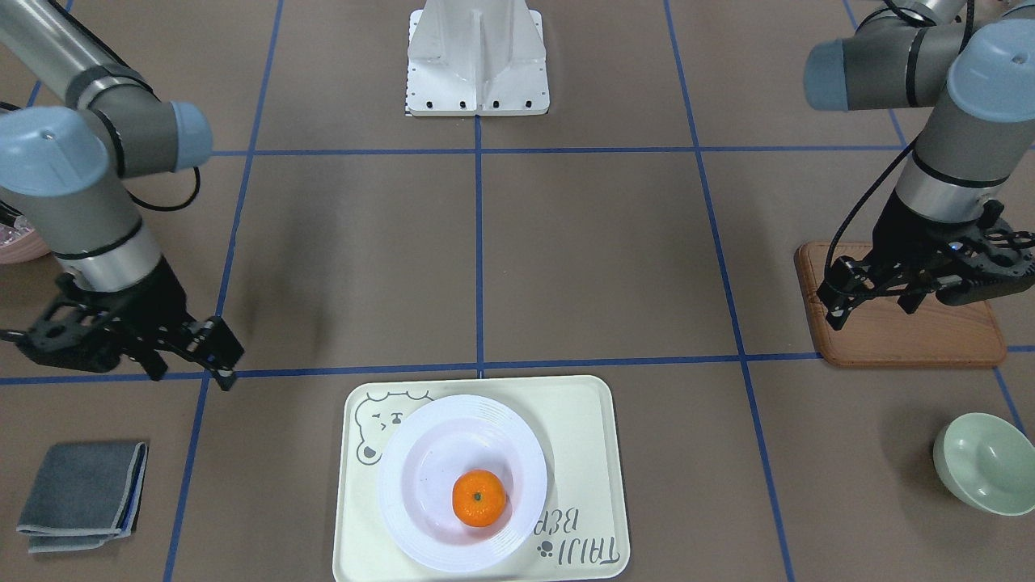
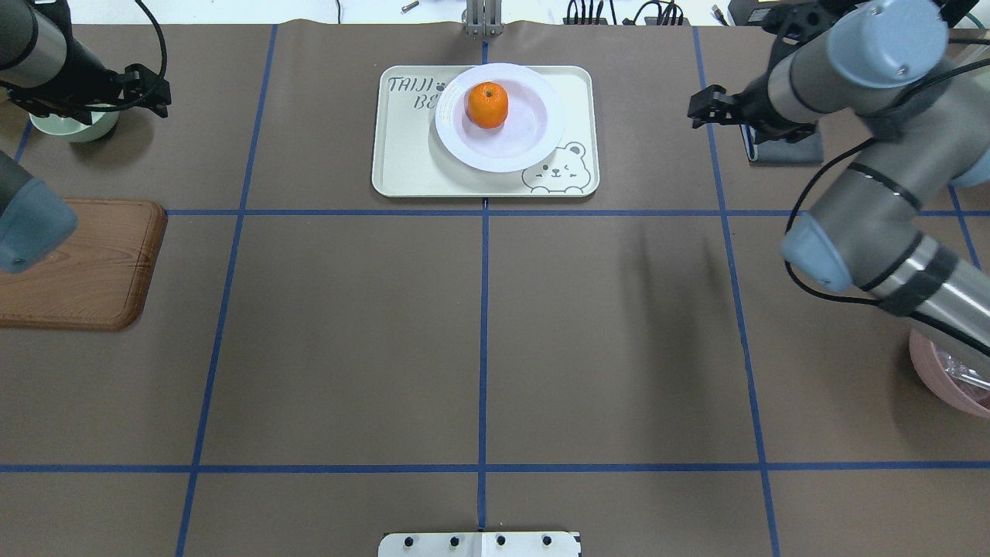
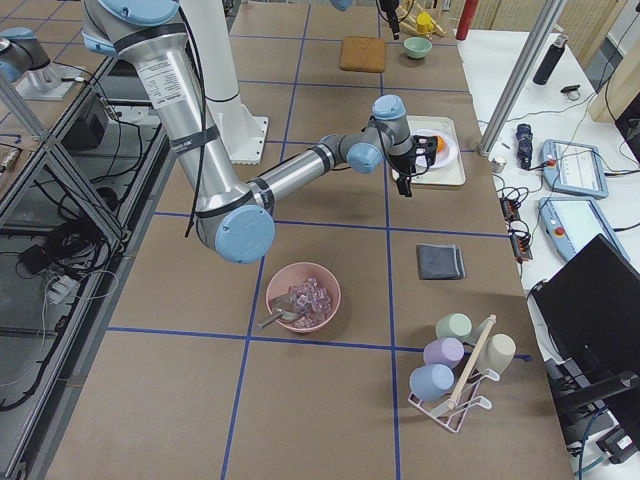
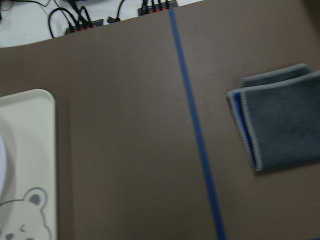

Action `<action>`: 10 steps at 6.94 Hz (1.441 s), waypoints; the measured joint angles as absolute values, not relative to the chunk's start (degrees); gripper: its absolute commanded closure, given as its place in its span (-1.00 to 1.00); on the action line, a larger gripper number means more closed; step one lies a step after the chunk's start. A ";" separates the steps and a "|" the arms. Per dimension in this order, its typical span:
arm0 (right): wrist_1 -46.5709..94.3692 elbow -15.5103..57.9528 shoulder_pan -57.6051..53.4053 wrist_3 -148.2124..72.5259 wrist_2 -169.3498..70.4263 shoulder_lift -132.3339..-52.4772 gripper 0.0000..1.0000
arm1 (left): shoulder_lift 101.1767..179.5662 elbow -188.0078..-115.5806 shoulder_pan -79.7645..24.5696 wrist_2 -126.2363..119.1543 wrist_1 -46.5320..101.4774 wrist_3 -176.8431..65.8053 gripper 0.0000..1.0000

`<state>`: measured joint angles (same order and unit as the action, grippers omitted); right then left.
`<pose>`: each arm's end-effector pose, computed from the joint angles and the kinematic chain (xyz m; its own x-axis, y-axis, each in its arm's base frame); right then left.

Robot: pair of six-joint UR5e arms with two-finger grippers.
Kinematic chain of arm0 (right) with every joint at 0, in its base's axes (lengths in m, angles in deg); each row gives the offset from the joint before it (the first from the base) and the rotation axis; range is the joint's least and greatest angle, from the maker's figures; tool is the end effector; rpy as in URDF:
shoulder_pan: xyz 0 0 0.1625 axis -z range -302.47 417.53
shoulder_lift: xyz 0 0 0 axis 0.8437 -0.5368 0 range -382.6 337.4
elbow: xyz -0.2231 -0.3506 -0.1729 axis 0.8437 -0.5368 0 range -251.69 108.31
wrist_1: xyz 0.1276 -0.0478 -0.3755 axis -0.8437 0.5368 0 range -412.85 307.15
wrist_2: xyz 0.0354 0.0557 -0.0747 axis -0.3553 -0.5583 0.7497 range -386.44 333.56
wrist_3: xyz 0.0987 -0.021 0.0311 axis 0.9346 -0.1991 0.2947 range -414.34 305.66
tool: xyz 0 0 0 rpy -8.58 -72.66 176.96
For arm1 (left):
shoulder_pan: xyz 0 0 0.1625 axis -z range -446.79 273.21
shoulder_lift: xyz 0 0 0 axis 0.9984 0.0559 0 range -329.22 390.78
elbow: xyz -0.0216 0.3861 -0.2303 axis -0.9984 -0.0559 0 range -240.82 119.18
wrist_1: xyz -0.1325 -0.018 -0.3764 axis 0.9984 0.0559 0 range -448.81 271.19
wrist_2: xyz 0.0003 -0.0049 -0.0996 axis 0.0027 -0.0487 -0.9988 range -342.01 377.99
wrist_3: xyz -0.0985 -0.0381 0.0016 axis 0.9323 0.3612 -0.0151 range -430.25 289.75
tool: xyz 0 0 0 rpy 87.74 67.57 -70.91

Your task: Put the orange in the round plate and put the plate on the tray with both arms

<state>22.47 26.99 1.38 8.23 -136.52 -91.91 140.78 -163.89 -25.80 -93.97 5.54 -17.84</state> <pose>-0.2690 -0.5754 0.4009 0.6534 0.1977 0.7308 -0.3901 0.9152 0.1011 0.2129 -0.5775 0.3973 0.7327 -0.1548 -0.6627 0.3204 0.9376 0.1353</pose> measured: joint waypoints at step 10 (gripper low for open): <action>31.36 22.91 -33.86 -55.37 -163.70 -119.64 -1.00 | 117.03 -152.25 3.03 -118.00 5.03 -73.37 -0.97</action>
